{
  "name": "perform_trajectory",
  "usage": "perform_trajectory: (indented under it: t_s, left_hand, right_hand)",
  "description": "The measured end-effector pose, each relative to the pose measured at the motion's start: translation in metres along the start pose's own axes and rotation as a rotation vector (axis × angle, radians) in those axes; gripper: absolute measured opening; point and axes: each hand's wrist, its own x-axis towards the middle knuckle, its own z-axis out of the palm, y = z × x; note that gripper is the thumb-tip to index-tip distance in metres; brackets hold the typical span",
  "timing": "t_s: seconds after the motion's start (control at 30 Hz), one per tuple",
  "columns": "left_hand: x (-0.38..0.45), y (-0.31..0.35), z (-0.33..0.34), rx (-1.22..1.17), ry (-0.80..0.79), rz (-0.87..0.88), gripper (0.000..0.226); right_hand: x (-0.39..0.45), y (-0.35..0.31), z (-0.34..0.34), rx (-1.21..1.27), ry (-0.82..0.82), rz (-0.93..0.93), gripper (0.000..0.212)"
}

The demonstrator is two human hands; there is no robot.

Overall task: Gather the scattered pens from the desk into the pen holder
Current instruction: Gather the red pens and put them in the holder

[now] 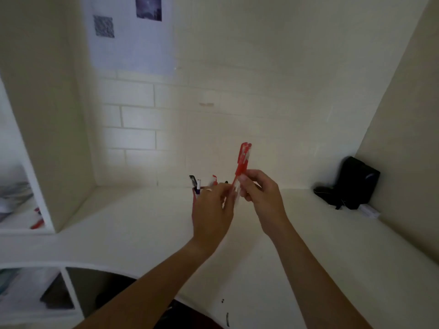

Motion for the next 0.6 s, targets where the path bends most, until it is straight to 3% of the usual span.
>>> perform_trajectory:
  t_s: [0.1,0.3,0.6]
  left_hand:
    - [0.019,-0.003,-0.02,0.052,0.037,0.016,0.013]
    - [0.04,-0.041,-0.046,0.193,-0.096,-0.015,0.015]
    - [0.039,-0.068,-0.038,0.348,-0.202,-0.053,0.026]
  right_hand:
    - [0.013,-0.016,0.023,0.027,-0.056,-0.042,0.015]
    - [0.036,-0.012,0.06,-0.168,-0.162,-0.056,0.014]
    - [0.034,0.013,0.077,-0.417,0.037,-0.154,0.012]
